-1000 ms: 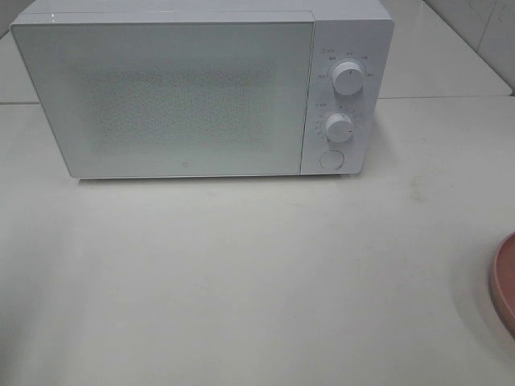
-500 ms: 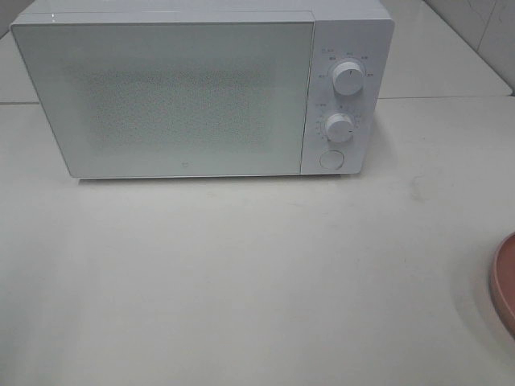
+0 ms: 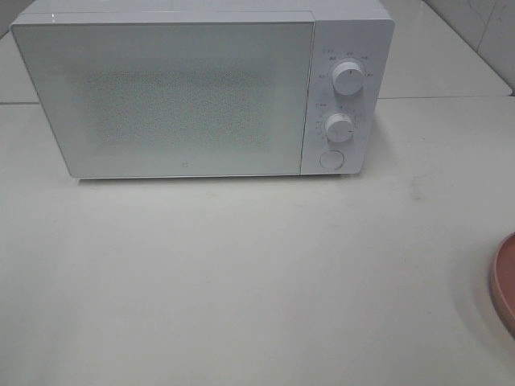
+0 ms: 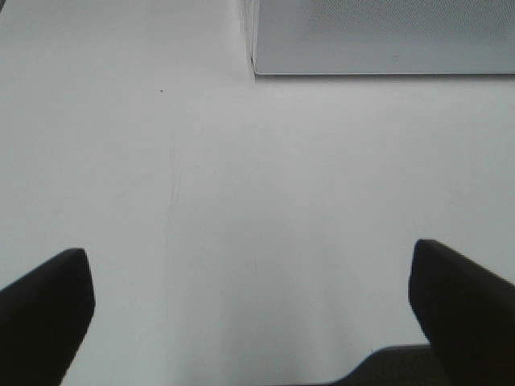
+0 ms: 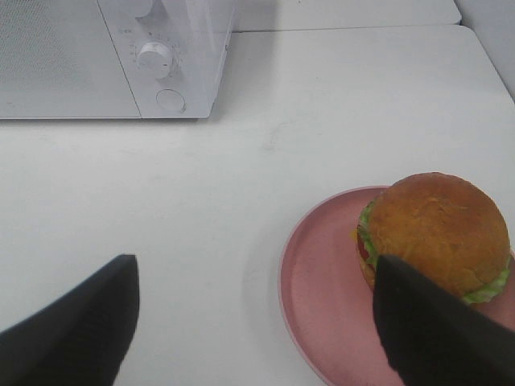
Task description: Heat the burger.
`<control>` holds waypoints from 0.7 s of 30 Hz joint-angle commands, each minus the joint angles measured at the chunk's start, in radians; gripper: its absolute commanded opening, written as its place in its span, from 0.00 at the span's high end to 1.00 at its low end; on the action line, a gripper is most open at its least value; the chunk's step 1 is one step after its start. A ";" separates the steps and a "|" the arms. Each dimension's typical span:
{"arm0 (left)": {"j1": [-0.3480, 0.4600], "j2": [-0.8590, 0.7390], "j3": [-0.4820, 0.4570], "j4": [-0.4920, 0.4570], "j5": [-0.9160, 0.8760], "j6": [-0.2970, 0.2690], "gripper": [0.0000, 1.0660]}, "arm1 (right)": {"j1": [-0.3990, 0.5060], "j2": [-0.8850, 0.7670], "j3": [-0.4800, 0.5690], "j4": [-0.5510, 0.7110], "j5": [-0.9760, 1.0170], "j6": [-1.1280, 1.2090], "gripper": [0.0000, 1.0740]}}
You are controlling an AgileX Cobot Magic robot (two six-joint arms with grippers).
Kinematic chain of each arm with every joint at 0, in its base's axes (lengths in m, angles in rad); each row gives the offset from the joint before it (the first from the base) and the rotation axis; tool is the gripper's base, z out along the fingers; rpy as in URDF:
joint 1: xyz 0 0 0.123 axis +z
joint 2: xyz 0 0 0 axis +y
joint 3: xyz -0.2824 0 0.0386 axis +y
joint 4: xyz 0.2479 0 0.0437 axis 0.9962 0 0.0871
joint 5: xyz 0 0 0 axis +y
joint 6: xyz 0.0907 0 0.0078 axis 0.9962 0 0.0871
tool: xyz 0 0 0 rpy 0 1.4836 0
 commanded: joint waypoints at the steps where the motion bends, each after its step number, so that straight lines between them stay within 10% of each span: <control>1: 0.031 -0.041 0.004 -0.009 -0.012 -0.001 0.07 | -0.006 -0.025 0.003 0.003 0.000 -0.008 0.29; 21: 0.087 -0.133 0.004 -0.010 -0.012 -0.001 0.08 | -0.006 -0.025 0.003 0.003 0.000 -0.008 0.29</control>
